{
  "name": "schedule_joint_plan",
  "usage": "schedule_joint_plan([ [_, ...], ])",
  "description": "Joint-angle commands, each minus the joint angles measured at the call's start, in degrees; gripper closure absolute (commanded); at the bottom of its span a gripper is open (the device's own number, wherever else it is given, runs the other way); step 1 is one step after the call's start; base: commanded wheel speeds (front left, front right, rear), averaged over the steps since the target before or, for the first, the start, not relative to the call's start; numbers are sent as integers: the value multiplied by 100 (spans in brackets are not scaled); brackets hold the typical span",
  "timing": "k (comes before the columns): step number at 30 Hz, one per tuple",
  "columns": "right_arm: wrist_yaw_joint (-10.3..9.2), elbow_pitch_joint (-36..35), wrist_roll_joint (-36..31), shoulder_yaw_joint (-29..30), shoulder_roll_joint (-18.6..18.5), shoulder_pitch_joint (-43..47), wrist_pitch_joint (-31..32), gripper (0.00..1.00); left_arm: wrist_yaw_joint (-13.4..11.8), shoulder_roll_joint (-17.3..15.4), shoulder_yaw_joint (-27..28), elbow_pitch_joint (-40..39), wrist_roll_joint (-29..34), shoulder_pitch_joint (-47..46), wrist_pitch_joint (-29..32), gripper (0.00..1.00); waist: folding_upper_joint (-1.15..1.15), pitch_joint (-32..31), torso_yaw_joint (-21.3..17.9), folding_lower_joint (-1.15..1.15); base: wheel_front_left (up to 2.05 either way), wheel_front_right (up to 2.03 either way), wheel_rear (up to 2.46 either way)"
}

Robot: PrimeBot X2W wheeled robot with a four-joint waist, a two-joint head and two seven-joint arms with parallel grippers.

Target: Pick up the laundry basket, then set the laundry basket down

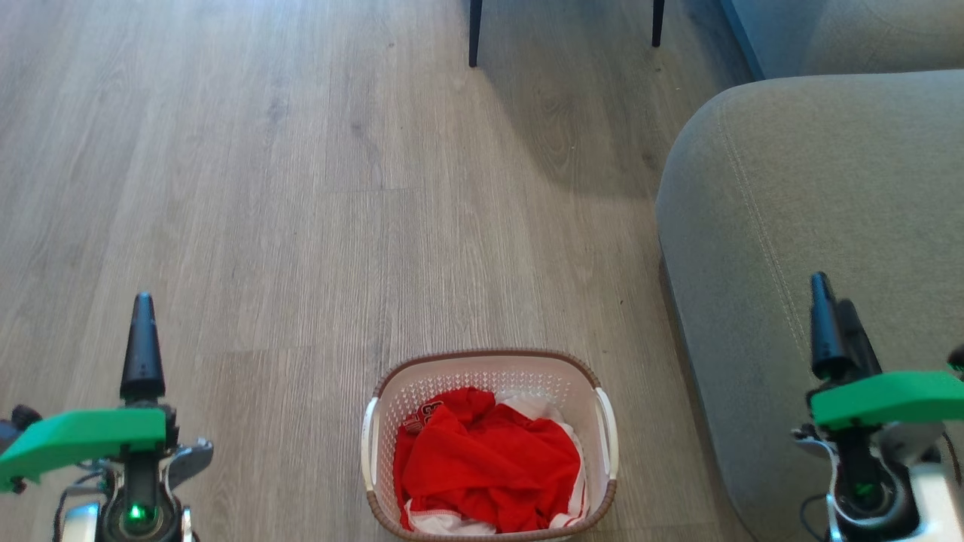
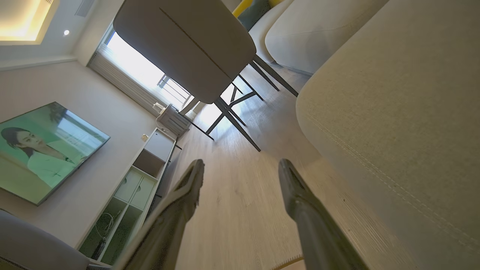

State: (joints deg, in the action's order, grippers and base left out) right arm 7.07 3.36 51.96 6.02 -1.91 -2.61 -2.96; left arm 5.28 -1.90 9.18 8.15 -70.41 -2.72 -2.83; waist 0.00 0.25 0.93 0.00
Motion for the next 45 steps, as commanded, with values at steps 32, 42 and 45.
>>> schedule_joint_plan([
  [32,29,-602,-3052,-875,-281,-267,-562,0,-2211,-381,-2594,-345,4627,-509,-573,0,0,-79,-9,0,0,0,0],
  [42,33,-277,-3451,-931,-199,-272,-746,0,-2789,-677,-3573,-345,4961,-805,-758,0,0,-163,-22,0,0,0,0],
  [45,34,-258,-3584,-1011,-205,-286,-796,0,-2669,-604,-3489,-335,4889,-768,-808,0,0,-181,-31,0,0,0,0],
])
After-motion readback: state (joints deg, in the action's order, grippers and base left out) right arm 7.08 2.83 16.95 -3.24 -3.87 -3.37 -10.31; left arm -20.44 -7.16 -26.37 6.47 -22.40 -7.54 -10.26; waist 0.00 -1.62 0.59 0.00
